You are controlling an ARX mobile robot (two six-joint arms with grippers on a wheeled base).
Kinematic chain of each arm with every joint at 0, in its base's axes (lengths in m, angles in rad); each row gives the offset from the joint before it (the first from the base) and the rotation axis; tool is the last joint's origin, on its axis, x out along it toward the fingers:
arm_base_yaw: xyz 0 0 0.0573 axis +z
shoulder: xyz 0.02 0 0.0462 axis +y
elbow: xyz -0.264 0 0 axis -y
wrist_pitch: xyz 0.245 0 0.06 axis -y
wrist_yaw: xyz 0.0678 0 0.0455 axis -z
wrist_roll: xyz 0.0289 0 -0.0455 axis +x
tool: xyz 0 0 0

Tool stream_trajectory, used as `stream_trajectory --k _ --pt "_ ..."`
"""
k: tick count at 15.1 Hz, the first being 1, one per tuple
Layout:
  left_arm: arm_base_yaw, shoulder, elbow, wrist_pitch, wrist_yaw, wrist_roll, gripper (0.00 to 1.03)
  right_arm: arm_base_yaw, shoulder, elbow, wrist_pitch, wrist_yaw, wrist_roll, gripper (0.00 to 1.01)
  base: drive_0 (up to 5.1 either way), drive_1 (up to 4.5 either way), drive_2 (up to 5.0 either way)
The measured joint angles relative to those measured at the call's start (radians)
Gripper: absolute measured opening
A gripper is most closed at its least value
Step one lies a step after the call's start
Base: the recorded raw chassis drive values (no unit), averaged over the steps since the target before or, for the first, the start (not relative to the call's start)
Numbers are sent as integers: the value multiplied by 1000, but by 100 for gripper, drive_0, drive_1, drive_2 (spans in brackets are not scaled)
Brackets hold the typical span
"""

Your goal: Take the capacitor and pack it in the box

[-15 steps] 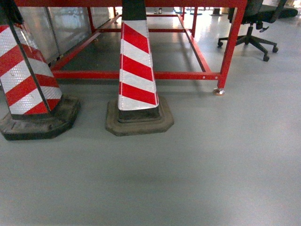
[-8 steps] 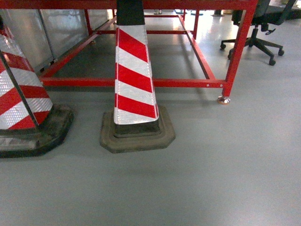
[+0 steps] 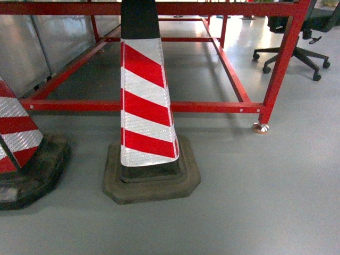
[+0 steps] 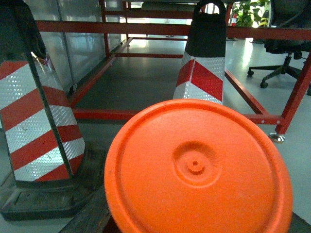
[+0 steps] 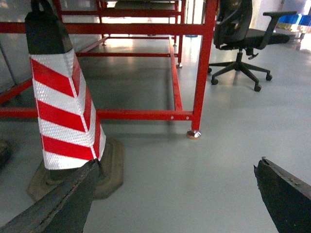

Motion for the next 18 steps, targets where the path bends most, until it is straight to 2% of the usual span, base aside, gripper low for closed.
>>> stream_trajectory --k 18 --pt "0 0 0 0 -2 2 44 0 0 0 -2 0 0 98 0 401 -402"
